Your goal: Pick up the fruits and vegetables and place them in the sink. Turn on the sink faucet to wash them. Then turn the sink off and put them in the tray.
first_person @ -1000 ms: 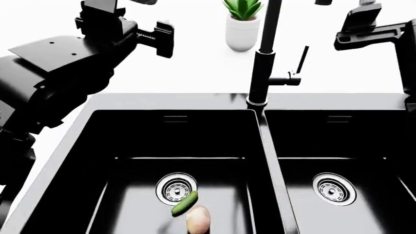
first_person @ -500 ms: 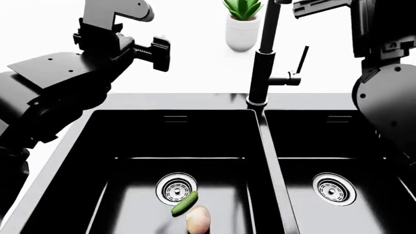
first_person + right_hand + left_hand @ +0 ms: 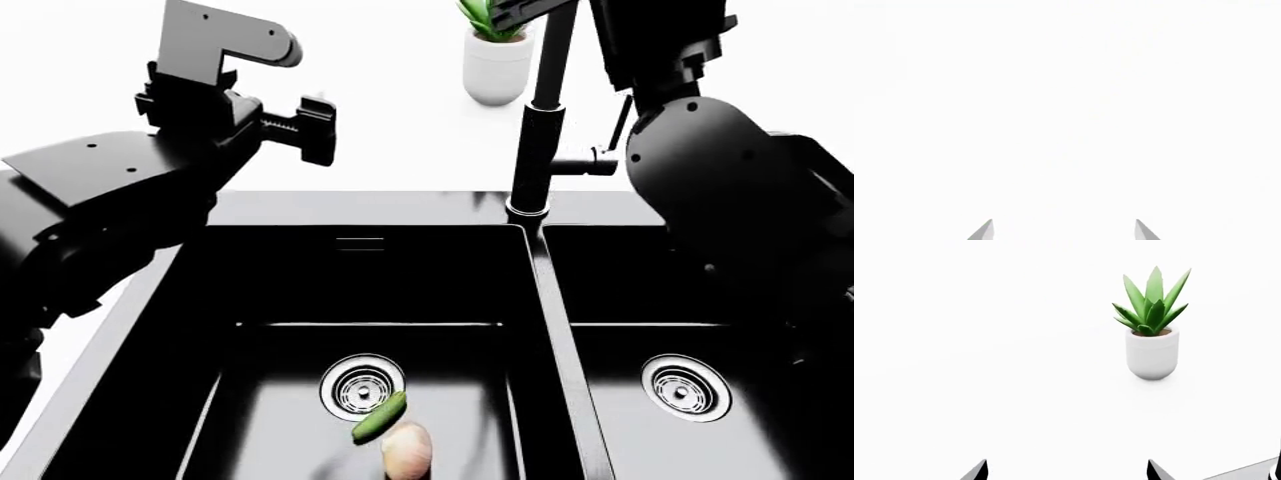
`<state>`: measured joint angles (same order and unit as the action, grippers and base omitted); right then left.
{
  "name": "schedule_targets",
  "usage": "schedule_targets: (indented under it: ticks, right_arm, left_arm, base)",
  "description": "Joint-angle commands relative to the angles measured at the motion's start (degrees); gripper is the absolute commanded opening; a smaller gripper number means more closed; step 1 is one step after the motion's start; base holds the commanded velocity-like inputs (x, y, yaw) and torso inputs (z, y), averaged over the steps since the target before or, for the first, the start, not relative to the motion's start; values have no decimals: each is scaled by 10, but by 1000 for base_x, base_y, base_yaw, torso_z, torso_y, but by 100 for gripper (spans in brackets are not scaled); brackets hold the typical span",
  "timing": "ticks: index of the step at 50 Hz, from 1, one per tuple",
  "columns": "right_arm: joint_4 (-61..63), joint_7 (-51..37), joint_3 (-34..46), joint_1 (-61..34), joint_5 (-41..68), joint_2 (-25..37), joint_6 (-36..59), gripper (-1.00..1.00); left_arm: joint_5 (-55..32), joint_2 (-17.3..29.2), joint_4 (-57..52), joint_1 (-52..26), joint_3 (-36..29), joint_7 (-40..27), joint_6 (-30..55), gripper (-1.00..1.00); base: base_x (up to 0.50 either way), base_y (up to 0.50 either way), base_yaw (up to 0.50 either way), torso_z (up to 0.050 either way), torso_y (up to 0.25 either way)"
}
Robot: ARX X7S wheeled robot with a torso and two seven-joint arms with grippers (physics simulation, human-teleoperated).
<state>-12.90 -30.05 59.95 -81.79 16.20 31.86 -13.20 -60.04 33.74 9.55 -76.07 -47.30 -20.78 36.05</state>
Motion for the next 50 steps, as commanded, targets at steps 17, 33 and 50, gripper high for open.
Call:
schedule_targets:
  ticks: [17,33,50]
  right_arm:
    - [7,8,-23,0,40,7,-8,100]
    - [133,-79,-118,62,290,177,154,100]
    - [-226,123,-75,35,322,55,197,100]
  left_arm:
    - [-6,9,-18,19,4,-14,-3,100]
    - [-18,3,0,30,30,8,-41,100]
    - [10,-13,34,18,38,50,-95,100]
  base:
    - [0,0,0,0,0]
    - [0,0,0,0,0]
    - [0,0,0,0,0]
